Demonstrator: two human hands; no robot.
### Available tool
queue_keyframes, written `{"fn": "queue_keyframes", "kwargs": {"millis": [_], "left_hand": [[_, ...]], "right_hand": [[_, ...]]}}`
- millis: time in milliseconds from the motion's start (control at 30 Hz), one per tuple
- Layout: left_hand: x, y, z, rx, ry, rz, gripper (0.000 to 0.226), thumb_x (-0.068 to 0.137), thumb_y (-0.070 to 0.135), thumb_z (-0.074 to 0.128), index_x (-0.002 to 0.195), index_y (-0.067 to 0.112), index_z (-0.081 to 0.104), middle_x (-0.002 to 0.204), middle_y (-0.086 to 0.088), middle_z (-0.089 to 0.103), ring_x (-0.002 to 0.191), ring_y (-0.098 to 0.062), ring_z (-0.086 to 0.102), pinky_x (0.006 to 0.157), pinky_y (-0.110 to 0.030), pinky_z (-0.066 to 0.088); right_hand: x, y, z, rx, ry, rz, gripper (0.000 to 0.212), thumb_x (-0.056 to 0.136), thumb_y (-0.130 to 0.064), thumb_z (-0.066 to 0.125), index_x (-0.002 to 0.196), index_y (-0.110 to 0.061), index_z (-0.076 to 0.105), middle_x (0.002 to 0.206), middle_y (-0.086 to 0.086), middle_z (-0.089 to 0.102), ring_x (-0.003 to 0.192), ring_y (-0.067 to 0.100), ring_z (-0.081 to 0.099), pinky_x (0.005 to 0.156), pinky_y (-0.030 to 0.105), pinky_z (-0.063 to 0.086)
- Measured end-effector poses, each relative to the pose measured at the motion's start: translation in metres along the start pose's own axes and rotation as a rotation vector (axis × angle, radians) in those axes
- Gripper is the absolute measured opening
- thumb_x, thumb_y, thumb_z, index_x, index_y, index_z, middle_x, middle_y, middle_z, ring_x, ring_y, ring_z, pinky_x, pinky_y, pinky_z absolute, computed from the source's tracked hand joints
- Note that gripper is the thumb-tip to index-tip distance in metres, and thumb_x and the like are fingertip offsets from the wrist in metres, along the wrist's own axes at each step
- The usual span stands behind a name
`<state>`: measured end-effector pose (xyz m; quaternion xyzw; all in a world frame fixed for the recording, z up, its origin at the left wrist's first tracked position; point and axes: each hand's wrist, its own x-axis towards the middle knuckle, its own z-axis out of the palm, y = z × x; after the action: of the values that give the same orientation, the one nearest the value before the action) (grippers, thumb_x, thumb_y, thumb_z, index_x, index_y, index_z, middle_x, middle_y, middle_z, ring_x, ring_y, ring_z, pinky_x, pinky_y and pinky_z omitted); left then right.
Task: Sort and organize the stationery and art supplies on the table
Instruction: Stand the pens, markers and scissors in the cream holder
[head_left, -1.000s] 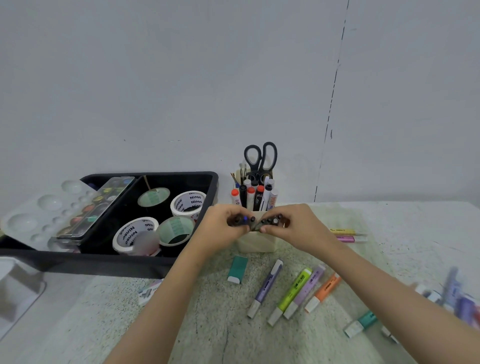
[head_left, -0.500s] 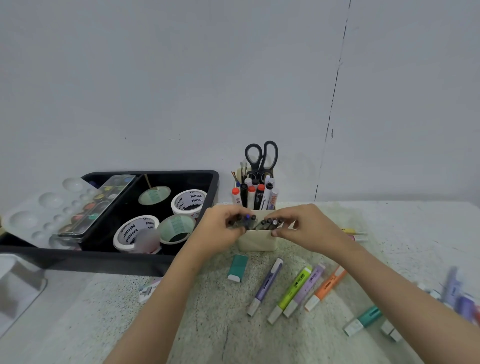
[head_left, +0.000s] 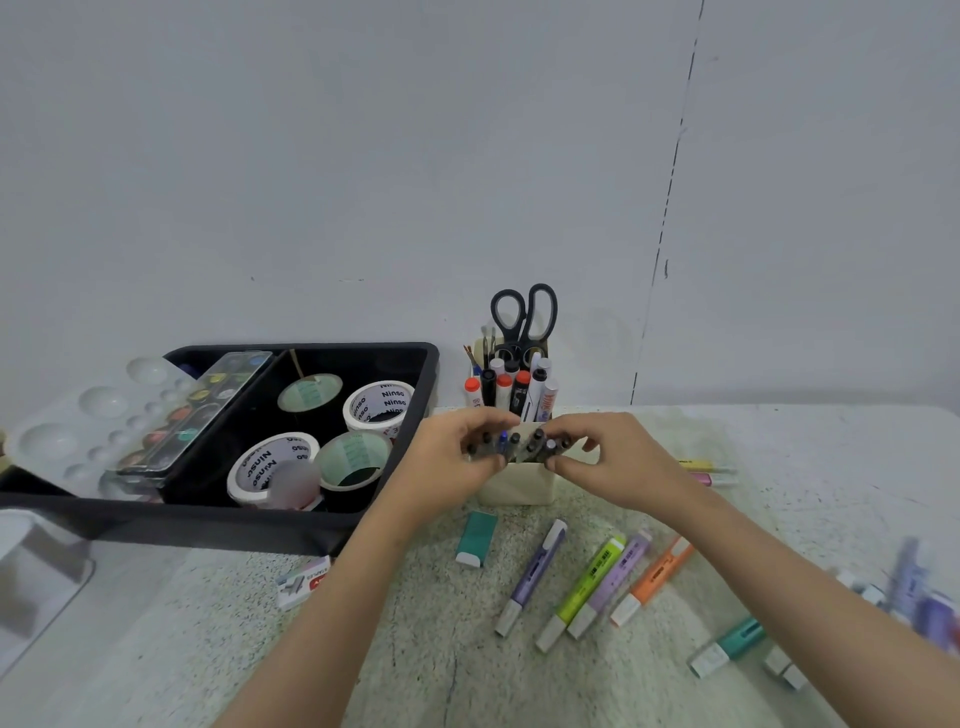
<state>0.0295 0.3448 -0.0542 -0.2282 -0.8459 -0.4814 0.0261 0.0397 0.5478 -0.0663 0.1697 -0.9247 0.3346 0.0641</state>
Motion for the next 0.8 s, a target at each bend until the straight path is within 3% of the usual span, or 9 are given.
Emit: {"fn": "queue_keyframes", "kwargs": {"millis": [100,233,433,567,800], "left_hand": [[-0.002,-0.002,-0.001,0.008,0.007,0.014,0.047,0.078,-0.002,0.069,0.102,0.038,0.065,0.094,0.017,0.067,0.091,0.006,0.06,0.079,-0.011,0.048],[-0.001,-0.005,-0.002,0.055,0.004,0.021,0.044,0.079,0.002,0.069,0.095,0.043,0.066,0.089,0.016,0.068,0.085,0.003,0.061,0.075,-0.012,0.049],[-0.005,-0.009,-0.008,0.027,0.024,0.003,0.048,0.077,-0.001,0.071,0.115,0.026,0.063,0.109,0.014,0.065,0.104,0.008,0.057,0.089,-0.009,0.045],[-0.008,-0.007,-0.013,0.059,0.01,-0.024,0.044,0.08,-0.006,0.064,0.1,0.034,0.066,0.095,0.015,0.068,0.091,0.005,0.062,0.081,-0.009,0.048],[0.0,-0.008,-0.016,0.177,-0.027,-0.038,0.04,0.084,-0.011,0.053,0.103,0.018,0.072,0.095,0.007,0.068,0.085,0.0,0.061,0.07,-0.008,0.048]], "right_hand": [[-0.001,0.0,0.0,-0.012,-0.016,-0.004,0.03,0.083,-0.024,0.068,0.112,-0.031,0.068,0.108,-0.019,0.066,0.093,-0.007,0.055,0.073,0.003,0.034],[0.0,-0.003,-0.001,0.035,-0.01,-0.018,0.028,0.082,-0.022,0.07,0.108,-0.032,0.07,0.105,-0.021,0.066,0.091,-0.01,0.055,0.076,0.006,0.036],[0.0,-0.004,0.001,0.131,-0.025,-0.022,0.034,0.081,-0.02,0.071,0.112,-0.034,0.066,0.103,-0.029,0.061,0.096,-0.016,0.054,0.079,0.001,0.036],[-0.003,0.0,0.001,0.166,-0.009,0.003,0.037,0.08,-0.019,0.072,0.111,-0.037,0.063,0.106,-0.028,0.062,0.099,-0.014,0.055,0.082,0.008,0.04],[-0.006,0.001,-0.001,0.194,0.015,0.021,0.032,0.084,-0.018,0.068,0.101,-0.045,0.065,0.101,-0.028,0.063,0.095,-0.01,0.058,0.079,0.01,0.042]]}}
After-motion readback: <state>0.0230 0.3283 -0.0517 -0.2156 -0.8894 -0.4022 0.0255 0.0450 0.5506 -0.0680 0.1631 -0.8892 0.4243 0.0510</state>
